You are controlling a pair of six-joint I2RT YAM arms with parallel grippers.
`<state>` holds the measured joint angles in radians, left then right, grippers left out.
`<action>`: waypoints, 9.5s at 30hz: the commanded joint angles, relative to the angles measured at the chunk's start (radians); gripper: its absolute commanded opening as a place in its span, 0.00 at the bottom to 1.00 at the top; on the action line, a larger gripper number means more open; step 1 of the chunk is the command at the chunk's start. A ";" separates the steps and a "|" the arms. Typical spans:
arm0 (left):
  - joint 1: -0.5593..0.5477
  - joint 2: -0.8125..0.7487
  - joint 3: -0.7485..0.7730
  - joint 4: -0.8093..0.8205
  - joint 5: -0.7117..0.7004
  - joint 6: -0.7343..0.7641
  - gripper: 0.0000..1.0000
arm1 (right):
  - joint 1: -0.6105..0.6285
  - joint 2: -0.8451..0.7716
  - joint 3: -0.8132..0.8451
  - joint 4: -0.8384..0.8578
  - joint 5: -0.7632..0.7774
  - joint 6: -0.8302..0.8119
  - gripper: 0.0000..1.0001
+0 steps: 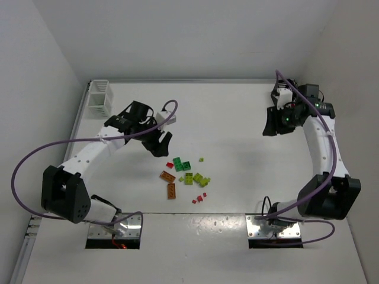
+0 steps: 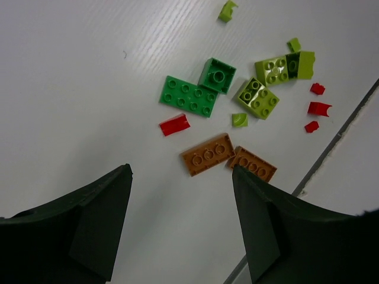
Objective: Sort the legos into containers by color
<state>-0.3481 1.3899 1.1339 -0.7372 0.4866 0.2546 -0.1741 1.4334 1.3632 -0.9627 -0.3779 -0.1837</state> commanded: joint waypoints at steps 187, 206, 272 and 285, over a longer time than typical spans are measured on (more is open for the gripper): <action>0.719 0.908 1.057 0.116 -0.258 -0.250 0.65 | 0.193 0.111 -0.239 0.197 -0.158 0.093 0.46; 0.699 0.161 0.507 0.114 0.023 -0.184 0.96 | 0.663 0.242 -0.003 0.180 -0.066 0.073 0.61; 0.905 -0.173 0.086 0.027 0.213 -0.175 1.00 | 1.119 0.785 0.217 0.406 0.309 0.096 0.24; 1.020 -0.456 -0.135 0.090 0.073 -0.209 1.00 | 1.110 0.687 0.246 0.386 0.300 0.096 0.07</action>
<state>0.6632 0.9321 1.0203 -0.6769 0.5694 0.0505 0.9497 2.1956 1.5803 -0.5388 -0.0814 -0.0795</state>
